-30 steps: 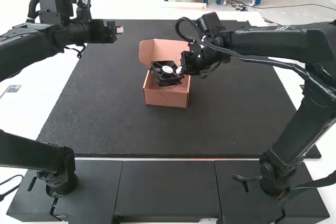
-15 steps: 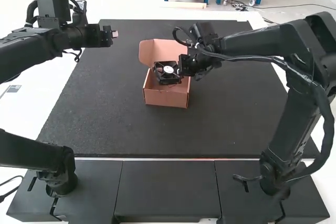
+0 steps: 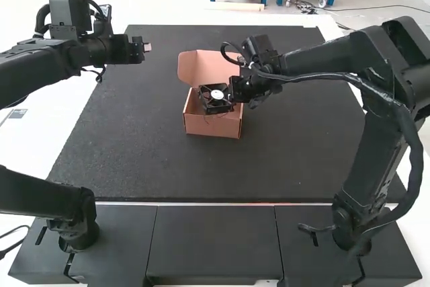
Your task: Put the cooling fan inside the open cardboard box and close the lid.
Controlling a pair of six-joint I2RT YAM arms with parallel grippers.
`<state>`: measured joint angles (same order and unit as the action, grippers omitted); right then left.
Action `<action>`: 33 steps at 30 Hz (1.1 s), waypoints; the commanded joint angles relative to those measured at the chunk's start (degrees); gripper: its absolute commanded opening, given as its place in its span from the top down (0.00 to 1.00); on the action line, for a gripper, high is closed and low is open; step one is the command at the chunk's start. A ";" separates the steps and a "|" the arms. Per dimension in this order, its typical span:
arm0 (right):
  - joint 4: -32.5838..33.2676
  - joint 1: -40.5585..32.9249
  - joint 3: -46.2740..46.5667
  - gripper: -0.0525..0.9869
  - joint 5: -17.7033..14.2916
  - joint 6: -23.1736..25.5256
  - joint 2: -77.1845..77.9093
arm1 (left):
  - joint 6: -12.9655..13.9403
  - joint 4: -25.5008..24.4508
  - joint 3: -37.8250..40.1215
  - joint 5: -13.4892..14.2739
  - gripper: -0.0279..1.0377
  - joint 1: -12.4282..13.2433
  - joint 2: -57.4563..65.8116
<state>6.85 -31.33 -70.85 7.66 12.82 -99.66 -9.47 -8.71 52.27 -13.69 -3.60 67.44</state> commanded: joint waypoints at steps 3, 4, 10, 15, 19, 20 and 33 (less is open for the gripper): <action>-1.84 -0.05 0.98 0.97 -0.72 -1.31 -0.63 | -0.02 0.80 -0.33 -0.11 0.07 1.13 -1.26; -2.11 -0.13 1.15 0.97 -0.89 -1.31 -0.71 | -0.02 0.98 -0.42 -0.19 0.07 1.31 -1.35; -3.69 -0.05 1.06 0.97 -0.98 -1.22 -1.68 | 0.07 1.15 -1.38 -0.72 0.07 2.63 -1.43; -4.30 -0.13 -0.52 0.97 -0.98 -0.51 -2.65 | 0.16 1.50 -2.96 -0.81 0.07 2.98 -2.49; -4.39 -0.05 -1.31 0.97 -0.98 -0.43 -3.79 | 0.25 1.59 -3.93 -0.90 0.07 2.98 -3.19; -4.39 -0.13 -1.48 0.97 -0.98 -0.43 -4.05 | 0.25 1.59 -4.11 -0.90 0.07 2.98 -3.28; -6.15 0.31 -3.24 0.97 -0.98 0.36 -6.95 | 0.51 1.59 -4.37 -1.25 0.07 2.98 -3.46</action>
<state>1.56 -31.33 -71.88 7.03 12.23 -105.78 -9.43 -7.66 48.12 -14.15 -1.08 65.54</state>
